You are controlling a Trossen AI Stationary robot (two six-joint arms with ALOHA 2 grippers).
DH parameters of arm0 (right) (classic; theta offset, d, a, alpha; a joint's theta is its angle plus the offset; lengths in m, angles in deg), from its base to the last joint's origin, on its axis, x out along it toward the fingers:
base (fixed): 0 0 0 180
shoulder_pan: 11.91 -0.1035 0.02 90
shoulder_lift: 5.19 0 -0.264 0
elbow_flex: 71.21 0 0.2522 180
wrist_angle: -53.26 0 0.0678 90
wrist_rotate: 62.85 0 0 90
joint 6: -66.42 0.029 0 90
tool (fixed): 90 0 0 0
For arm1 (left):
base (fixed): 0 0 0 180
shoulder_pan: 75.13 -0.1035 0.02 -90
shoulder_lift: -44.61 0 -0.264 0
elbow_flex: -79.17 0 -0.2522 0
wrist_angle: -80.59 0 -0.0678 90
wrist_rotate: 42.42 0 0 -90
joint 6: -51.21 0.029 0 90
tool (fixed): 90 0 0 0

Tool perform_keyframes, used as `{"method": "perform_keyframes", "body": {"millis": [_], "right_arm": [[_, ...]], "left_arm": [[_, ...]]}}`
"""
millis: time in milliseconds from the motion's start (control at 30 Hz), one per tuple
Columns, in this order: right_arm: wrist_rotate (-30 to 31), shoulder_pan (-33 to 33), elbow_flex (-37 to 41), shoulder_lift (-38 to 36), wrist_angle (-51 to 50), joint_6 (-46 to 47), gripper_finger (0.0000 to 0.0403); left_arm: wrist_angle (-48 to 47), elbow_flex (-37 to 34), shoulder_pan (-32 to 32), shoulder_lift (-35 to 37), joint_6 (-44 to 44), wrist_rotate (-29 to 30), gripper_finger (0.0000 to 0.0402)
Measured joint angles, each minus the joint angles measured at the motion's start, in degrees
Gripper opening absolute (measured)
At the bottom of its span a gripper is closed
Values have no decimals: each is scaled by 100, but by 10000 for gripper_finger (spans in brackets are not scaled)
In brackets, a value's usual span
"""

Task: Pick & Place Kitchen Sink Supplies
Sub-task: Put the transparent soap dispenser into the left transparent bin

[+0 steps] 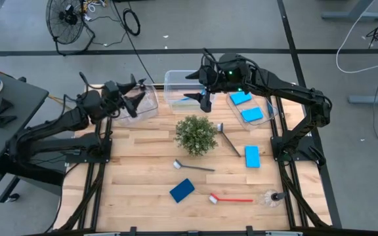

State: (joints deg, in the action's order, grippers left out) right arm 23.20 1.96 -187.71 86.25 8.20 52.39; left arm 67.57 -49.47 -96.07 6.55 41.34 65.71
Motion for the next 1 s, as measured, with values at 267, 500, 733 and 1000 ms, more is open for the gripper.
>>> {"method": "perform_keyframes", "body": {"millis": [267, 500, 733, 1000], "right_arm": [[-15, -7, 0, 0, -386, -1, 311], [-15, -30, 0, -4, -739, 0, 311], [-16, -155, 0, -197, -1035, -25, 311], [1, -266, 0, -702, -1351, 223, 311]], "left_arm": [[188, -2, 415, -526, 4, -1, 314], [234, -2, 620, -715, 7, 3, 314], [187, 108, 752, -715, 35, 30, 314], [3, 845, 768, -764, 674, 811, 314]]}}
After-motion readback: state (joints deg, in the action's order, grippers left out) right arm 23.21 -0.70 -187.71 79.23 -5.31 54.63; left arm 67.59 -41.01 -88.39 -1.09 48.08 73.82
